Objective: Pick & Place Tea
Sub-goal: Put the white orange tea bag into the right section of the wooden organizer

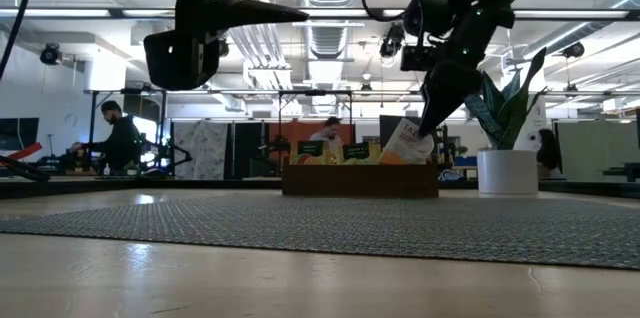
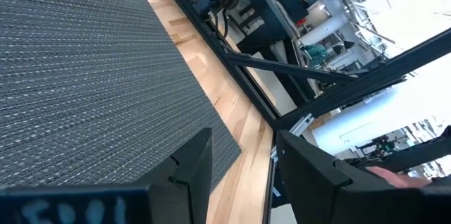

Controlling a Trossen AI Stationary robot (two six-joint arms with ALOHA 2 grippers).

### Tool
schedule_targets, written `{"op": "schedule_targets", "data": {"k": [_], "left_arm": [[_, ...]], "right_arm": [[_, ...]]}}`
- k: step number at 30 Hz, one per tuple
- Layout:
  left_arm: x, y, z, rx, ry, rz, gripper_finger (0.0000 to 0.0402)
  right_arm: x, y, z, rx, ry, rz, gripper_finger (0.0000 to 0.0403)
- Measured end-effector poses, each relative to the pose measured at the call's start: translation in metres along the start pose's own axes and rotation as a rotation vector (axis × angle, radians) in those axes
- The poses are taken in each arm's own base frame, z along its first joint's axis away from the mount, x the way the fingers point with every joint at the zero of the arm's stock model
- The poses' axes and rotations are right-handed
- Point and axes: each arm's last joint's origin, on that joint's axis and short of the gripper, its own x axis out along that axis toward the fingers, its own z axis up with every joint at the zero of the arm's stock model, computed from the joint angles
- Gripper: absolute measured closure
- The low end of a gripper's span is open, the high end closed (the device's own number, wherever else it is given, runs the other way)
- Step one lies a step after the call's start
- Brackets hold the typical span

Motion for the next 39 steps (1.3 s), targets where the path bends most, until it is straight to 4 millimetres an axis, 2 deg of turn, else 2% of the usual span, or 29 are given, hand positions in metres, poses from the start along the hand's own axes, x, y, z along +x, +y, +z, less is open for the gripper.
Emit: {"op": "schedule_targets", "data": {"k": [9, 18, 21, 30, 39], "left_arm": [[0.000, 0.001, 0.000, -0.003, 0.003, 0.005, 0.0250], [0.000, 0.001, 0.000, -0.003, 0.002, 0.005, 0.0250], [0.000, 0.001, 0.000, -0.004, 0.001, 0.005, 0.0250], [0.001, 0.001, 0.001, -0.003, -0.002, 0.005, 0.0250], [0.001, 0.001, 0.001, -0.009, -0.002, 0.005, 0.0250]], "right_arm": [[0.002, -0.001, 0.003, -0.018, 0.019, 0.002, 0.0387], [-0.022, -0.007, 0.024, -0.052, 0.023, -0.042, 0.0394], [-0.027, -0.009, 0.030, -0.050, 0.079, -0.043, 0.0394], [-0.002, -0.015, 0.052, -0.046, 0.323, 0.027, 0.0394], [0.009, -0.024, 0.088, -0.048, 0.336, 0.031, 0.0394]]}}
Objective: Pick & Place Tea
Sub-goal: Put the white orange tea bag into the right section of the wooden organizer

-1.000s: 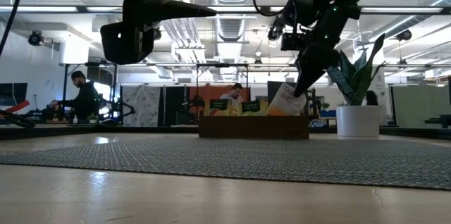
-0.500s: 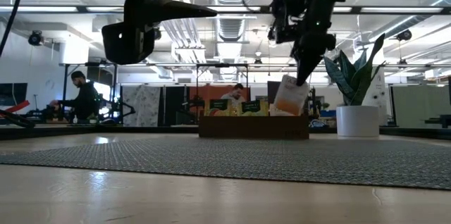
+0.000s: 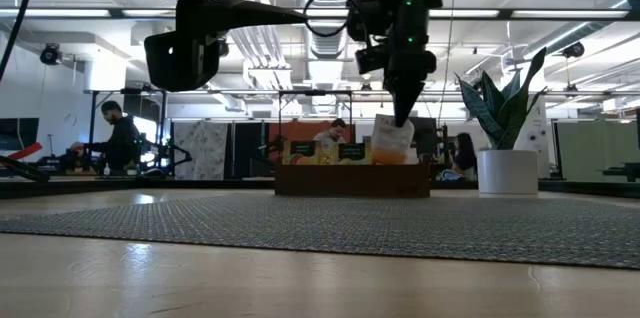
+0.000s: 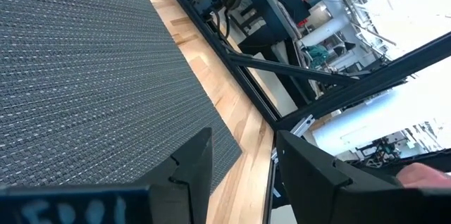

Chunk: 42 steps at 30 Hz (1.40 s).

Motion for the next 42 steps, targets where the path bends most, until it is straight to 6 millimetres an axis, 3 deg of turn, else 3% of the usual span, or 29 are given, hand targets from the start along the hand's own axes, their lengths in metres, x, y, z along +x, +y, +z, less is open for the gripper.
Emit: {"op": "schedule_targets", "data": {"k": [7, 15, 27, 33, 37, 42], "left_arm": [[0.000, 0.000, 0.000, 0.006, 0.002, 0.003, 0.0250], [0.000, 0.001, 0.000, 0.023, 0.003, 0.005, 0.0250], [0.000, 0.001, 0.000, 0.023, 0.004, 0.007, 0.0250], [0.000, 0.001, 0.000, 0.018, 0.003, 0.007, 0.0250], [0.000, 0.001, 0.000, 0.018, 0.003, 0.006, 0.0250], [0.000, 0.001, 0.000, 0.019, 0.003, 0.006, 0.0250]], "right_arm": [[0.005, 0.001, 0.000, -0.015, 0.127, 0.040, 0.0394], [0.005, 0.003, 0.002, -0.023, 0.113, 0.038, 0.0394], [0.038, 0.011, 0.014, -0.050, 0.175, 0.060, 0.0394], [0.038, 0.017, 0.020, -0.061, 0.123, 0.048, 0.0394], [0.028, 0.018, 0.021, -0.058, 0.078, 0.038, 0.0379], [0.025, 0.018, 0.020, -0.032, 0.080, 0.035, 0.0333]]}}
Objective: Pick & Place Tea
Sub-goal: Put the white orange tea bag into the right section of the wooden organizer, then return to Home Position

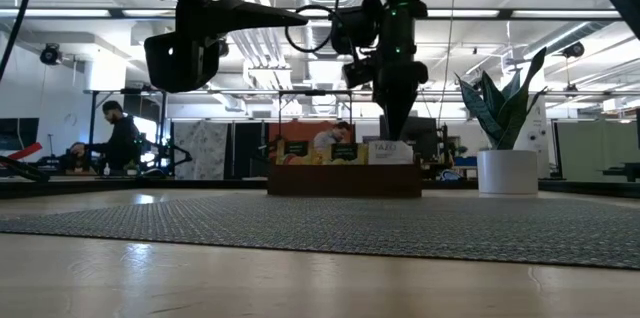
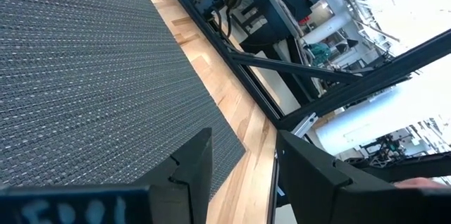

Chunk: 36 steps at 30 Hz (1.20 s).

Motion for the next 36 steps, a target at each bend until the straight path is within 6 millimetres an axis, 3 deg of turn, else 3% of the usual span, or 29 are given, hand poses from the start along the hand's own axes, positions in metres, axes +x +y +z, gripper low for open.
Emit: {"op": "schedule_targets", "data": {"k": [5, 8, 18, 28, 36], "left_arm": [[0.000, 0.000, 0.000, -0.004, 0.000, 0.000, 0.0250], [0.000, 0.000, 0.000, -0.004, 0.000, -0.001, 0.0250], [0.000, 0.000, 0.000, -0.006, 0.000, -0.001, 0.0250], [0.000, 0.000, 0.000, -0.003, 0.001, 0.000, 0.0250], [0.000, 0.000, 0.000, -0.003, 0.001, 0.000, 0.0250]], "right_arm": [[-0.006, 0.001, -0.001, 0.019, -0.017, -0.004, 0.0284], [-0.021, 0.003, -0.004, 0.022, -0.070, -0.018, 0.0268], [-0.070, 0.011, -0.019, 0.095, -0.219, -0.044, 0.0276], [-0.077, 0.013, -0.021, 0.125, -0.244, -0.043, 0.0281], [-0.078, 0.028, -0.019, 0.098, -0.245, -0.032, 0.0276]]}}
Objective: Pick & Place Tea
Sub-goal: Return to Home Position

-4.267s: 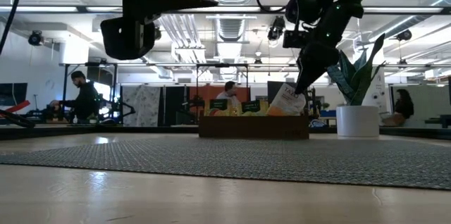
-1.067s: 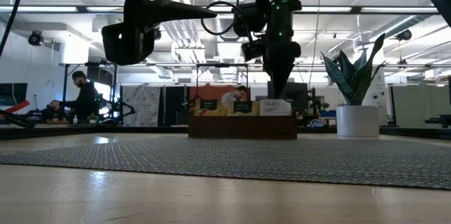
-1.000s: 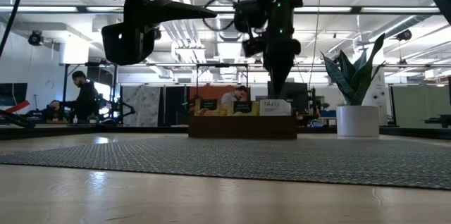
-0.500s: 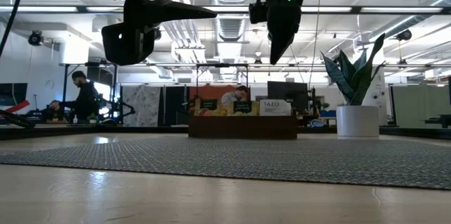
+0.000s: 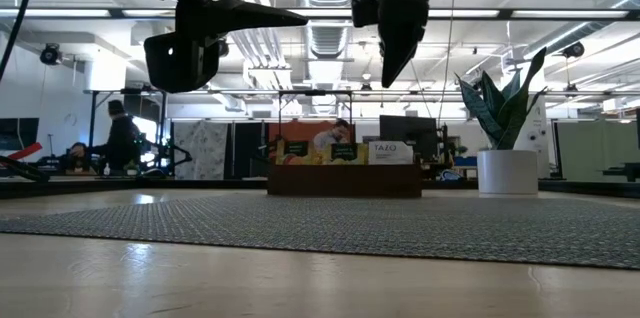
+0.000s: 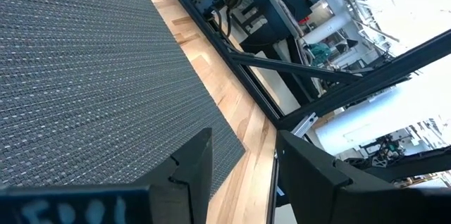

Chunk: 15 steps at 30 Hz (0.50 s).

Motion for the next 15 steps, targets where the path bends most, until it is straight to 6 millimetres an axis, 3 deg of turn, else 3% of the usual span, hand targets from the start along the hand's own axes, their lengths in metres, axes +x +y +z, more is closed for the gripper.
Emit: {"op": "schedule_targets", "data": {"k": [15], "left_arm": [[0.000, 0.000, 0.000, 0.001, 0.000, 0.000, 0.0250]], "right_arm": [[-0.002, 0.032, 0.002, 0.019, -0.006, 0.028, 0.0277]]}}
